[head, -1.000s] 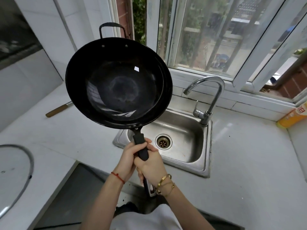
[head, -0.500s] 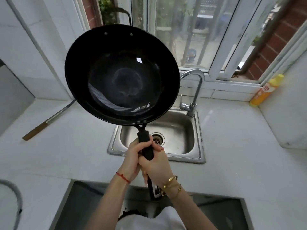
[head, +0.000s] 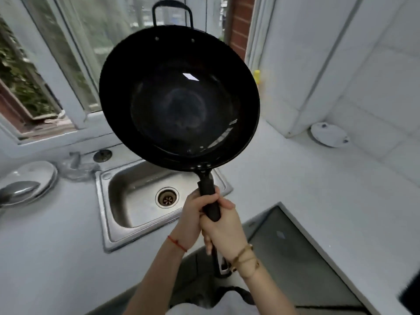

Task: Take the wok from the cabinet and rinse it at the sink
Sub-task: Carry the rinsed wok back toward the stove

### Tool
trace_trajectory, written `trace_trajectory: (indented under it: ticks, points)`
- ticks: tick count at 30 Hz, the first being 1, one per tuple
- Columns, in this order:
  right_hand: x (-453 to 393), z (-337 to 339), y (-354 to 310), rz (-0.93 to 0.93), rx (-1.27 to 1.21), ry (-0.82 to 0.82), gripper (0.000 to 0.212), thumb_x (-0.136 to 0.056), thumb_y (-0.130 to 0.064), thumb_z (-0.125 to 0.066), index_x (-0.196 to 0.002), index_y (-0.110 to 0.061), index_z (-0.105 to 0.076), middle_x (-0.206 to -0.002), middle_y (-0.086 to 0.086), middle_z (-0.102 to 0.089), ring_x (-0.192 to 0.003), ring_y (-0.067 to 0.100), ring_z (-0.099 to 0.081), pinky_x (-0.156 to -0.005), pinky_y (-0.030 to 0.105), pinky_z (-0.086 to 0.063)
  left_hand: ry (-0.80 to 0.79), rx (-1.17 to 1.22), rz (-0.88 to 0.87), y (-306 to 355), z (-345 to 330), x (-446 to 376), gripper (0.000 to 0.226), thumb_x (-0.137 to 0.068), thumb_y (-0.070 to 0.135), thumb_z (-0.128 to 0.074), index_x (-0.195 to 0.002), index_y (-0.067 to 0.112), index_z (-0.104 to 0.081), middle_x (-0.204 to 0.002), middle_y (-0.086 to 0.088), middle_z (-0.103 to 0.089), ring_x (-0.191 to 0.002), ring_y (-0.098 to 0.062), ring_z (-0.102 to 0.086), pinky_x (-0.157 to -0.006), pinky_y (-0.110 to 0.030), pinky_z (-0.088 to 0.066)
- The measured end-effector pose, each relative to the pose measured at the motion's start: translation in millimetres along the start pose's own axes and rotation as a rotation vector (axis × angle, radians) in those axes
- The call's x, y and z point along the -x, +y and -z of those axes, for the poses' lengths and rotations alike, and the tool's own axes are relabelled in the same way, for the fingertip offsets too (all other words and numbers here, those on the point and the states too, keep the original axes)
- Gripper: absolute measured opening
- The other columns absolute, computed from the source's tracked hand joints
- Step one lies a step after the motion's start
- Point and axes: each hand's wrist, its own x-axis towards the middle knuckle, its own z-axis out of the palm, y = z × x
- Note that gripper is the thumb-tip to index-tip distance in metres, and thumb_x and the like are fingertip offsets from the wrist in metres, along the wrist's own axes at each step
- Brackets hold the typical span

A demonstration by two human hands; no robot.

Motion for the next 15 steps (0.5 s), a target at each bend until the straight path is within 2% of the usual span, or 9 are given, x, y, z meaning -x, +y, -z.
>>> trace_trajectory:
  ticks: [2,5,7,10,12,15]
  points:
    - [11,10,4,-0.038,-0.058,0.055,0.006,-0.080,-0.007,-0.052,-0.085,-0.010,-0.055,-0.049,0.010,-0.053,-0.030,0.017,-0.050,-0.036,0.025,-0.043,-0.057,-0.046,0.052,-9,-12,-1,0.009,-0.072,0.014,-0.063,-0.074,0.006,-0.066,-0.068,-0.016,-0.069,-0.086,-0.035,-0.062,-0.092,-0.040,-0.047]
    - [30,30,11,-0.060,-0.100,0.219,0.010,-0.080,-0.001,-0.053,-0.082,-0.011,-0.057,-0.050,0.002,-0.054,-0.033,0.009,-0.052,-0.036,0.021,-0.042,-0.164,-0.093,0.151,-24,-34,-1,0.012,-0.070,0.012,-0.065,-0.078,0.004,-0.060,-0.066,-0.015,-0.069,-0.080,-0.033,-0.066,-0.080,-0.035,-0.050]
    - [38,38,18,-0.078,-0.114,0.275,0.010,-0.082,0.004,-0.052,-0.079,-0.005,-0.055,-0.042,-0.008,-0.052,-0.030,0.008,-0.050,-0.033,0.019,-0.039,-0.229,-0.079,0.173,-33,-45,0,0.010,-0.072,0.009,-0.063,-0.080,0.006,-0.057,-0.064,-0.015,-0.069,-0.079,-0.029,-0.069,-0.086,-0.038,-0.052]
    - [55,54,27,-0.113,-0.119,0.362,0.009,-0.085,0.006,-0.051,-0.081,-0.001,-0.056,-0.038,-0.011,-0.053,-0.029,0.006,-0.050,-0.033,0.016,-0.037,-0.326,-0.115,0.224,-49,-65,2,0.008,-0.074,0.015,-0.062,-0.070,0.009,-0.065,-0.068,-0.017,-0.070,-0.086,-0.035,-0.067,-0.093,-0.044,-0.048]
    - [68,66,36,-0.133,-0.132,0.440,0.014,-0.086,0.009,-0.050,-0.088,-0.001,-0.060,-0.040,-0.018,-0.055,-0.038,-0.003,-0.055,-0.040,0.006,-0.038,-0.412,-0.170,0.270,-61,-80,4,0.016,-0.075,0.020,-0.063,-0.066,0.007,-0.069,-0.073,-0.018,-0.071,-0.089,-0.039,-0.064,-0.093,-0.043,-0.046]
    - [88,84,47,-0.180,-0.147,0.558,0.021,-0.086,0.005,-0.052,-0.104,0.002,-0.062,-0.045,-0.023,-0.058,-0.044,-0.010,-0.056,-0.043,0.003,-0.038,-0.515,-0.208,0.339,-82,-104,11,0.015,-0.075,0.019,-0.063,-0.073,0.005,-0.068,-0.074,-0.018,-0.071,-0.092,-0.040,-0.064,-0.095,-0.048,-0.043]
